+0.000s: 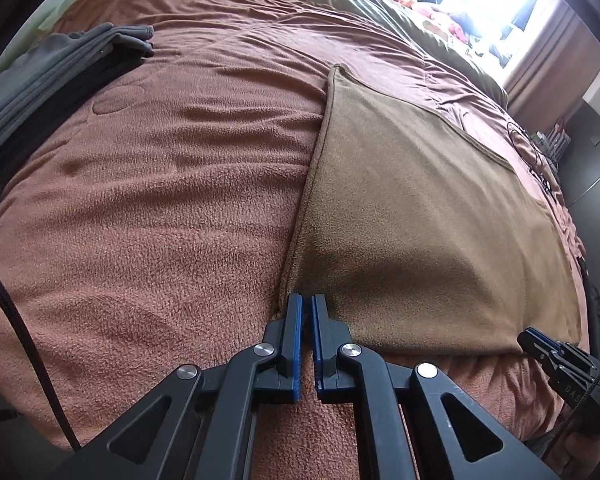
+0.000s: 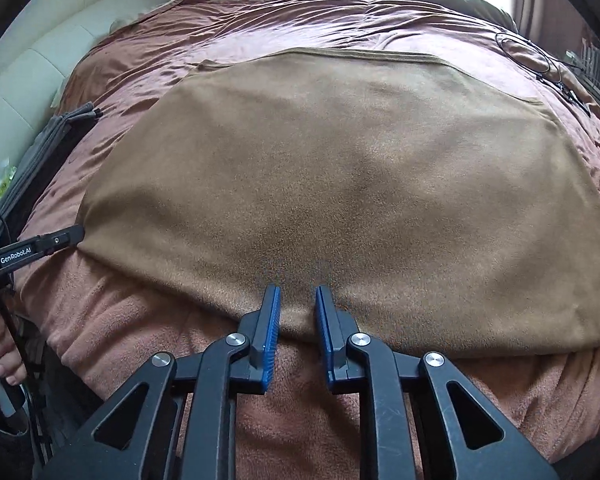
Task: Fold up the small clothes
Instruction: 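Close both tools on the side edge of the folded brown shirt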
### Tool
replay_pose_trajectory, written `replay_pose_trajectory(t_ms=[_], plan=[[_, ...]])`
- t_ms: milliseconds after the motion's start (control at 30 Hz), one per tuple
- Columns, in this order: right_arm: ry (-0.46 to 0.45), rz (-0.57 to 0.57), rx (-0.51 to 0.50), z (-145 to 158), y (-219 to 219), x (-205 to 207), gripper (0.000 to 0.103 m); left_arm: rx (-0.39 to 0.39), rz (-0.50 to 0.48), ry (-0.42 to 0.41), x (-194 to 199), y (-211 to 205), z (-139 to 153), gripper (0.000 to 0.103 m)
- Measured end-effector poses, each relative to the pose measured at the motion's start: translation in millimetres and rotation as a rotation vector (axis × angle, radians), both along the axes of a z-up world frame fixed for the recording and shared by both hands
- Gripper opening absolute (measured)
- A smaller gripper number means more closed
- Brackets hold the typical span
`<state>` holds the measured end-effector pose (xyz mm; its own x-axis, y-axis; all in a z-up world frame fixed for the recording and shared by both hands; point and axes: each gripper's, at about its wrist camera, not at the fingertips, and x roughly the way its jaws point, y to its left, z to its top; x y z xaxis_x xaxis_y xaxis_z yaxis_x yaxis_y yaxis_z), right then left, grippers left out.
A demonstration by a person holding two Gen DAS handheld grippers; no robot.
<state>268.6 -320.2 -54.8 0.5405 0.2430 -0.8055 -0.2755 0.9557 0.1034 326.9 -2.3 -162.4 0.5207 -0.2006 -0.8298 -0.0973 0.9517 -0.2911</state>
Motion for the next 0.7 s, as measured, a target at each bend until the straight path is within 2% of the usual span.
replay_pose_trajectory(t_ms=[67,233,467,700], plan=[[-0.022,-0.025,-0.007,4.1,-10.0,-2.3,0.015,-0.003,0.003,0.006,1.1,0.0,0.5,0.007],[0.013,-0.082,-0.004,-3.9,-43.5,-1.6,0.015,0.005,-0.004,0.021,5.9,-0.6,0.3,0.007],[0.011,-0.166,0.015,-1.6,-87.2,-6.1,0.012,-0.019,0.003,0.022,5.3,2.6,-0.7,0.007],[0.000,-0.277,0.076,4.1,-139.8,-12.2,0.012,-0.031,0.007,0.027,4.5,4.4,-0.2,0.007]])
